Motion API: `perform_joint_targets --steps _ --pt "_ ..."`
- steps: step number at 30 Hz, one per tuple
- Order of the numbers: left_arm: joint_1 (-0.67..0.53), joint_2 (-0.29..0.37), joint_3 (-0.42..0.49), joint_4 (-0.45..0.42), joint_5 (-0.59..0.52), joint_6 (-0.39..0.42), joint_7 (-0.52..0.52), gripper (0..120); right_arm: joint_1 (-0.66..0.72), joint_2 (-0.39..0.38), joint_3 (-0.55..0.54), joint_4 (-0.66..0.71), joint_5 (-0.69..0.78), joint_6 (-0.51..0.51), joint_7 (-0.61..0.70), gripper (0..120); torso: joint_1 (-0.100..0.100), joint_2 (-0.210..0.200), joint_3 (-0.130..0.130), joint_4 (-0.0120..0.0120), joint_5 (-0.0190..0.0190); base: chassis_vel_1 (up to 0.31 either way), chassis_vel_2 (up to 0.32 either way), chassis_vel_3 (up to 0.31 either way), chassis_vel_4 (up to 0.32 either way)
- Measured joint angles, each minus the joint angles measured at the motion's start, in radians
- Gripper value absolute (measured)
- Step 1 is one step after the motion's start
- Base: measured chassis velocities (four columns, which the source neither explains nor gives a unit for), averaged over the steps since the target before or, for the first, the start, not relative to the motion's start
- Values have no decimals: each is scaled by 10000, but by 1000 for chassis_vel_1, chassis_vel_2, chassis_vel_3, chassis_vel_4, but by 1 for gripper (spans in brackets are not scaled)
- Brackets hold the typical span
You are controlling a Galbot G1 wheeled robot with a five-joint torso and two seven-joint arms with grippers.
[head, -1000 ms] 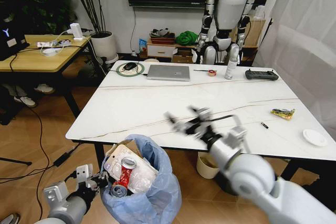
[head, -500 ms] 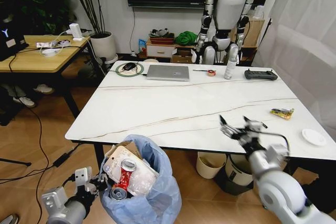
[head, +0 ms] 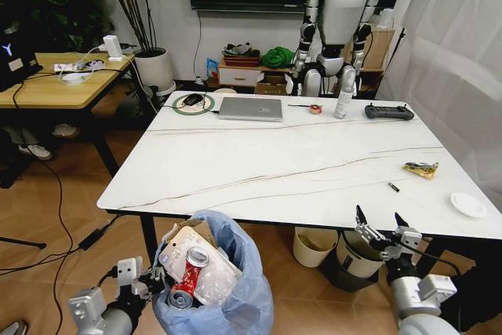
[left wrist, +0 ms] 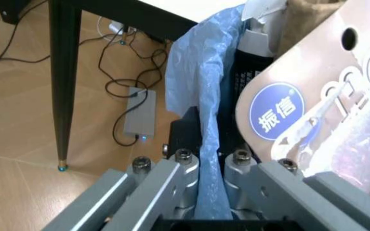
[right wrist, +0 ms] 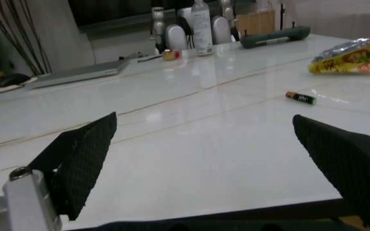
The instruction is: Pick up the trash bin and place the trash from the table into it.
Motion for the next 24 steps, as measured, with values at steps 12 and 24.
perform_joint_targets --steps 12,24 --pt "-60 -80 99 56 14 -20 36 0 129 294 -194 -384 87 223 -344 100 0 -2 0 1 -2 0 0 0 0" --pt "-37 -82 194 57 85 -24 85 0 166 259 -165 -464 227 275 -437 100 0 -3 0 1 0 -72 -62 75 72"
